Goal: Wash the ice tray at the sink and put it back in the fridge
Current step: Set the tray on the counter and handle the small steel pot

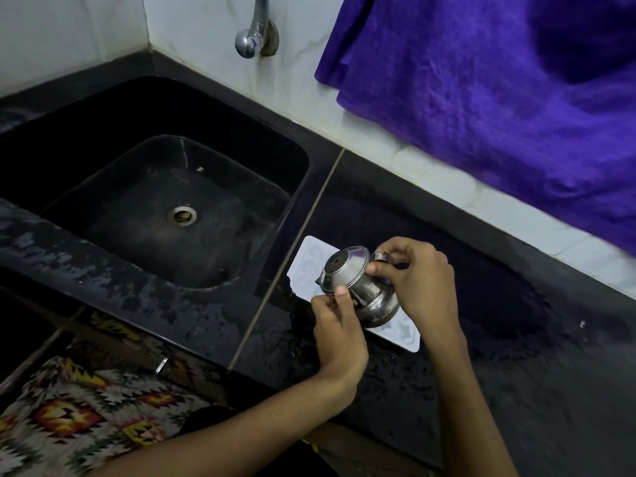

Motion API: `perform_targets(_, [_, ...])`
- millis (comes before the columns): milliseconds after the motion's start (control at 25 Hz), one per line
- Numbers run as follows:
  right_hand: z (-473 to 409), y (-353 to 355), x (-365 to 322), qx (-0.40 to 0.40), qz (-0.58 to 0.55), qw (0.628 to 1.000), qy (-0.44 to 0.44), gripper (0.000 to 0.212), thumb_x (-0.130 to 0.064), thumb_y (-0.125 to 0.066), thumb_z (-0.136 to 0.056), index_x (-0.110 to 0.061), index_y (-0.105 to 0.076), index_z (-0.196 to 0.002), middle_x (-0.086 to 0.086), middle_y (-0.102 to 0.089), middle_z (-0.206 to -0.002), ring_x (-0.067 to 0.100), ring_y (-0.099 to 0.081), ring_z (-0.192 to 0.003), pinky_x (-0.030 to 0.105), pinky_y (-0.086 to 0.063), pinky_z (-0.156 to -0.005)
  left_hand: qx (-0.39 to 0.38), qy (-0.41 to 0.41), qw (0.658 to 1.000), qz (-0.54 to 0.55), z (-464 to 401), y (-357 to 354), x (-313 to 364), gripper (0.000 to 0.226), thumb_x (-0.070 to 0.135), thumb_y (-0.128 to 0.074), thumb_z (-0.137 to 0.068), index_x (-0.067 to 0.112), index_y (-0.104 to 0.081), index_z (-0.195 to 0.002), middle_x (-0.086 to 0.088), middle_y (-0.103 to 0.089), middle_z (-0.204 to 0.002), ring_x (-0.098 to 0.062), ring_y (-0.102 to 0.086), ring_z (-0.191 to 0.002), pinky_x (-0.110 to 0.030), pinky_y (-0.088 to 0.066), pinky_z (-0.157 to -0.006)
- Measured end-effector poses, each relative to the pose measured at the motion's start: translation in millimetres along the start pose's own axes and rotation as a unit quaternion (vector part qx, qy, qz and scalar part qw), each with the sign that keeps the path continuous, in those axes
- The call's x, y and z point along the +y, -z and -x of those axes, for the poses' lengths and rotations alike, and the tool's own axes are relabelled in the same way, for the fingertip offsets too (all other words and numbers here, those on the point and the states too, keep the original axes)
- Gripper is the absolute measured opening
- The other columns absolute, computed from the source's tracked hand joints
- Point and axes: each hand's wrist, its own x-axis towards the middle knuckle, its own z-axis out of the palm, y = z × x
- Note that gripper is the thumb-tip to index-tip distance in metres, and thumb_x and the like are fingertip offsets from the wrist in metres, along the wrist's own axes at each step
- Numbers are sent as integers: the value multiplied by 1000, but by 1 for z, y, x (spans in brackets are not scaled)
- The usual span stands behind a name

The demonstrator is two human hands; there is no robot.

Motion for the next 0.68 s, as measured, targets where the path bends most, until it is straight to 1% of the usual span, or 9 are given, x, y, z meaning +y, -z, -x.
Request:
perform_targets(160, [3,-1,0,7,0,1000,-2,13,-28,-79,-69,-28,-68,-76,-8,-68,-81,12,-63,-84,37,-52,-77,-8,6,1000,-10,-1,1,-3,28,39,-35,-97,13,-43,-90,4,-52,-72,-5,-49,-64,-4,-37,-50])
perform_targets(320, [4,-1,-1,11,-3,1000,-2,12,-28,-79,-70,-27,-69,-78,-7,-69,-81,12,-64,-81,38,-53,-76,-13,10,1000,-9,0,2,-3,29,40,-35,-96,13,-43,-91,4,-51,-72,-4,-48,-64,-4,-37,-49])
perform_targets(520, [4,-2,5,16,-7,1000,4,12,-28,-79,-69,-28,-68,-75,-8,-69,-80,10,-64,-81,34,-52,-75,-19,14,1000,-9,0,1,-2,29,40,-35,-97,13,-42,-93,5,-52,-75,-3,-49,-66,-4,-37,-50])
perform_targets(600, [2,-1,11,15,-39,999,-6,14,-25,-79,-69,-31,-67,-70,-9,-68,-76,9,-65,-76,32,-53,-72,-19,4,1000,-10,1,1,-2,24,39,-37,-96,16,-41,-91,5,-54,-80,-2,-51,-71,-1,-37,-52])
perform_targets(680, [0,1,20,4,-116,993,-35,18,-19,-80,-70,-31,-67,-67,-6,-69,-75,11,-67,-74,33,-55,-70,-28,-13,1000,-3,2,0,-1,19,40,-40,-95,23,-39,-87,2,-56,-88,-4,-53,-79,-5,-39,-59])
